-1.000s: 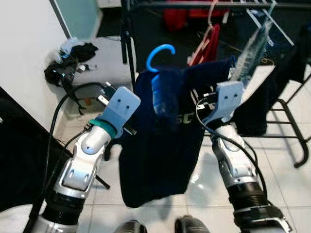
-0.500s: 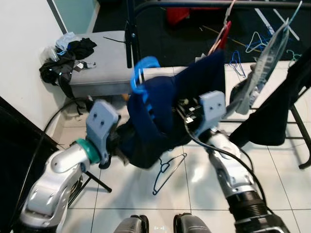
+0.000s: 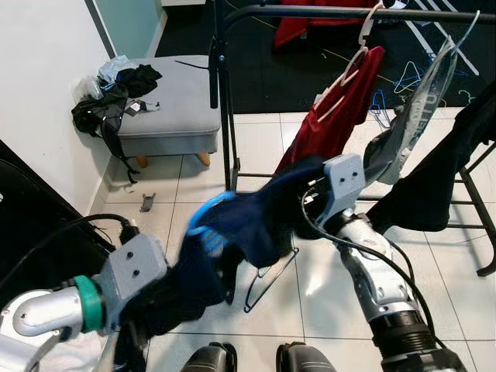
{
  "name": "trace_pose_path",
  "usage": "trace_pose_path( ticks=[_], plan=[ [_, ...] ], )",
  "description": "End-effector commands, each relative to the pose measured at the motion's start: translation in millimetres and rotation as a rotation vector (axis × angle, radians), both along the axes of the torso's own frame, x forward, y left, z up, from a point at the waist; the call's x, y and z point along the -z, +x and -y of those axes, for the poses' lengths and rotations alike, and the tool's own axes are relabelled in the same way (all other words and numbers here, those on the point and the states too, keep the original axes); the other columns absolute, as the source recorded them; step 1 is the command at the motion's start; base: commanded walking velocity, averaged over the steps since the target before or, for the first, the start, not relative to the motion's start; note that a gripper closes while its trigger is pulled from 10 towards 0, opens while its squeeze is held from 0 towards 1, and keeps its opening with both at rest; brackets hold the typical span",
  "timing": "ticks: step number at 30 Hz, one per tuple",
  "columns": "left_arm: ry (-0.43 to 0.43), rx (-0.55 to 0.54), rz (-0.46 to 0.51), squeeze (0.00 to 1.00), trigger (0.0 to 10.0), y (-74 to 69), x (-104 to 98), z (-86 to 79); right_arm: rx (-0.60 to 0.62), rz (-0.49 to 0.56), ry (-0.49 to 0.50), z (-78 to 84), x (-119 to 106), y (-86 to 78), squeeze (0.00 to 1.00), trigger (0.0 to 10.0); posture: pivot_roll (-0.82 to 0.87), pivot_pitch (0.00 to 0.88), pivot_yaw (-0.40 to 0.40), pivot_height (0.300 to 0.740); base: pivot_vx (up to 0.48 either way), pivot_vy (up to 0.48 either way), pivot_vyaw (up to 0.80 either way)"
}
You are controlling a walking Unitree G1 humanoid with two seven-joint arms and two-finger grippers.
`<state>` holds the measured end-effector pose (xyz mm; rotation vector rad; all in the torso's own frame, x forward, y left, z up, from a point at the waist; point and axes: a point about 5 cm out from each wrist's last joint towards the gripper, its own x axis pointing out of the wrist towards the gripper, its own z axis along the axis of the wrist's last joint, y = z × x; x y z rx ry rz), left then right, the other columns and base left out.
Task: Hang hanger
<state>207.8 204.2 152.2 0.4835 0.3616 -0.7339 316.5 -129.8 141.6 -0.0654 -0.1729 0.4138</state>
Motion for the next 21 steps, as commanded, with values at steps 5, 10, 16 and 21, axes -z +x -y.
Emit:
trace_pose_path(
  ticks=[5,10,16,21],
  plan=[
    [0.020,-0.214,0.047,0.00,10.0,19.6,3,-9.0,-0.012,-0.007,0.013,-3.3,1,-2.4,0.00,10.0,0.04,0.094,0.095,0.740,0.000,0.000,0.00],
    [-0.092,-0.436,0.041,0.00,10.0,44.1,2,-10.2,-0.008,0.003,0.021,-2.3,-3,-4.4,0.00,10.0,0.03,0.099,0.101,0.740,0.000,0.000,0.00],
    [-0.294,-0.452,0.130,0.00,10.0,67.3,-20,20.6,-0.009,0.009,0.028,-4.2,-5,-5.7,0.00,10.0,0.02,0.103,0.101,0.740,0.000,0.000,0.00],
    [-0.369,-0.422,0.153,0.00,10.0,76.0,-31,45.4,-0.020,0.010,0.029,-7.1,-6,-6.2,0.00,10.0,0.01,0.106,0.094,0.740,0.000,0.000,0.00]
  ],
)
